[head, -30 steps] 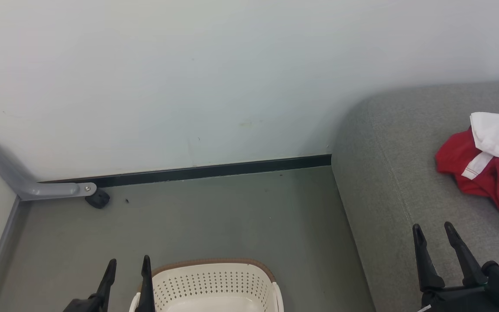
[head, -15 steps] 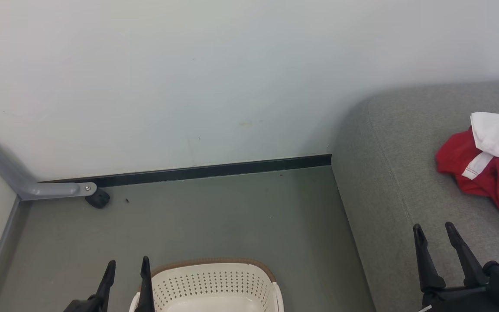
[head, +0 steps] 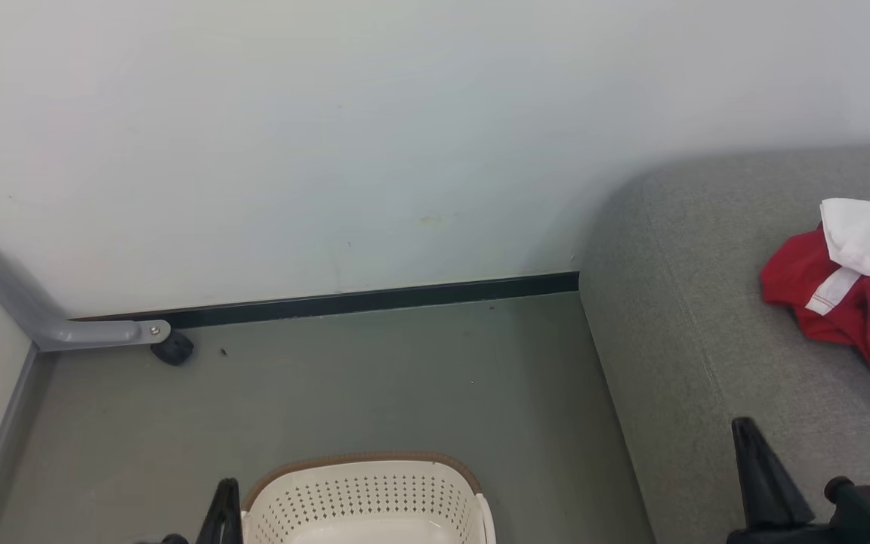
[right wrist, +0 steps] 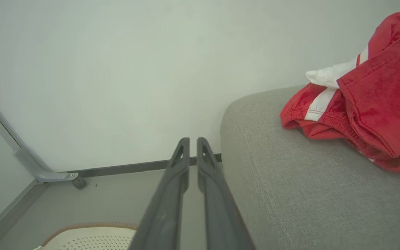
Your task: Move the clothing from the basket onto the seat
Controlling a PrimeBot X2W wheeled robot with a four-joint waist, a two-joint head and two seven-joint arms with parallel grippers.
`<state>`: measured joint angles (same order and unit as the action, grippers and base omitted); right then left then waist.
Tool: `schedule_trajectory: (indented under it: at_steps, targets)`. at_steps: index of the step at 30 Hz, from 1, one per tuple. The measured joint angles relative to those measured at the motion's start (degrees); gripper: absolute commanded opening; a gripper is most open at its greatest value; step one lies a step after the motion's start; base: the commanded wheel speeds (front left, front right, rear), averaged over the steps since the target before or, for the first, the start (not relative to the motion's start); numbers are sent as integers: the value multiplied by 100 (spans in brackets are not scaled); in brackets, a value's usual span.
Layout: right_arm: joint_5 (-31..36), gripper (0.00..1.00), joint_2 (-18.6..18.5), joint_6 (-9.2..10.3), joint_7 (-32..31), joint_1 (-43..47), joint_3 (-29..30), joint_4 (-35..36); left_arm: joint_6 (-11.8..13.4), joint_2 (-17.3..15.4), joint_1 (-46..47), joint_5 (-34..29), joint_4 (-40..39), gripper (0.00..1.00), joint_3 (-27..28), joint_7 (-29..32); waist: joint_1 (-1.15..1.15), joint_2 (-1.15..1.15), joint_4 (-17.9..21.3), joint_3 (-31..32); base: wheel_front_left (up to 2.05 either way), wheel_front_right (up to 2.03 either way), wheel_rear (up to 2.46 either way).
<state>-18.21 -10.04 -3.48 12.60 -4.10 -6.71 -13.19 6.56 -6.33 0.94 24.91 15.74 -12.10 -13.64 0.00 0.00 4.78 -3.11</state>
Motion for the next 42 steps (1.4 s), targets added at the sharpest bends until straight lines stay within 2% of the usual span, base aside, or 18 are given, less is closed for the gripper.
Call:
schedule_trajectory:
  at_steps: [6, 42]
  targets:
    - [-171, 0, 69, -5, -85, 109, 59, -118, -21, 32, -59, 135, 70, 0, 49, 89, 0, 0, -14, 8, 0, 0, 0]
    - [-2987, 0, 343, -109, -829, 84, 608, -243, -553, 152, -3, 2665, 92, 0, 699, 862, 0, 0, -200, 129, 0, 0, 0]
